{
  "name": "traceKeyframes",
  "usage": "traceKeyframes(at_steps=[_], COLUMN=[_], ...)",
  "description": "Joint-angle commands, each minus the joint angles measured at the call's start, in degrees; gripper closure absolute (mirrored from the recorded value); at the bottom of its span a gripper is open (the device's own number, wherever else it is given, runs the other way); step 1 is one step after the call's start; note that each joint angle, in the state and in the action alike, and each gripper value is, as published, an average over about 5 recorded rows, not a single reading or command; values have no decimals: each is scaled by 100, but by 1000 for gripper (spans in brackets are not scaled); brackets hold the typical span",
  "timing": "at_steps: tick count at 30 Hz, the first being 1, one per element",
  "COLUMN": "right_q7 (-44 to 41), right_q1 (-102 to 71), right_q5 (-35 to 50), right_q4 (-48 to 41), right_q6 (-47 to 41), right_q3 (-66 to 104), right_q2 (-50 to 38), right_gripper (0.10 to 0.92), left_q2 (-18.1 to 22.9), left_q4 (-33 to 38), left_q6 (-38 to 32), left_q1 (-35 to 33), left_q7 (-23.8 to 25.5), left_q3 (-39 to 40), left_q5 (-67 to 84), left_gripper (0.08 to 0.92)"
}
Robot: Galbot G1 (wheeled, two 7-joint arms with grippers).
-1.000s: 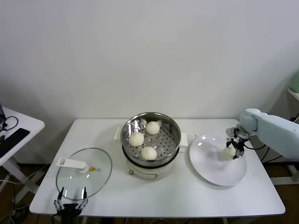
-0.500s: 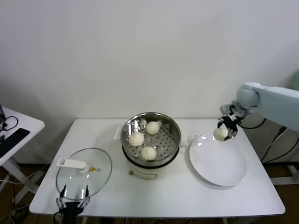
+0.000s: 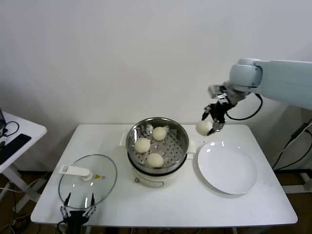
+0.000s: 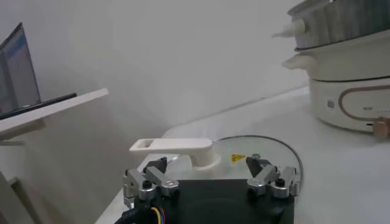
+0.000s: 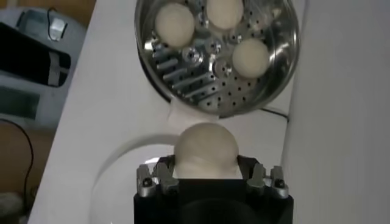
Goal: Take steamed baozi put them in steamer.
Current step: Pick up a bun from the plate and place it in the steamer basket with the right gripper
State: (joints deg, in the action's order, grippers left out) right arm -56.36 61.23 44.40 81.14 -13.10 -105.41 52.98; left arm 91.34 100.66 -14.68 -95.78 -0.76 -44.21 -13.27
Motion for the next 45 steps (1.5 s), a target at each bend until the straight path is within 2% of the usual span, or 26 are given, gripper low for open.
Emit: traceKeyframes(at_steps=[1, 23, 41, 45], right_q7=[386, 615, 538, 318], right_q1=[-371, -2074, -2322, -2147], right_q5=[668, -407, -769, -658], right_q4=[307, -1156, -1344, -1326], right_q6=[-572, -553, -462, -333], right_q3=[284, 1040, 1079, 1011], right_q2=[665, 1629, 1721, 1670], right_gripper=[338, 338, 338, 313], left_q2=[-10, -4, -21, -19], left_q4=[29, -120, -217, -213], left_q6=[2, -38, -65, -69], left_q1=[-12, 64, 132, 129], left_q7=[3, -16, -24, -24], left_q3=[-8, -55, -98, -97], left_q5=[-1, 34, 31, 31], left_gripper=[177, 177, 177, 177])
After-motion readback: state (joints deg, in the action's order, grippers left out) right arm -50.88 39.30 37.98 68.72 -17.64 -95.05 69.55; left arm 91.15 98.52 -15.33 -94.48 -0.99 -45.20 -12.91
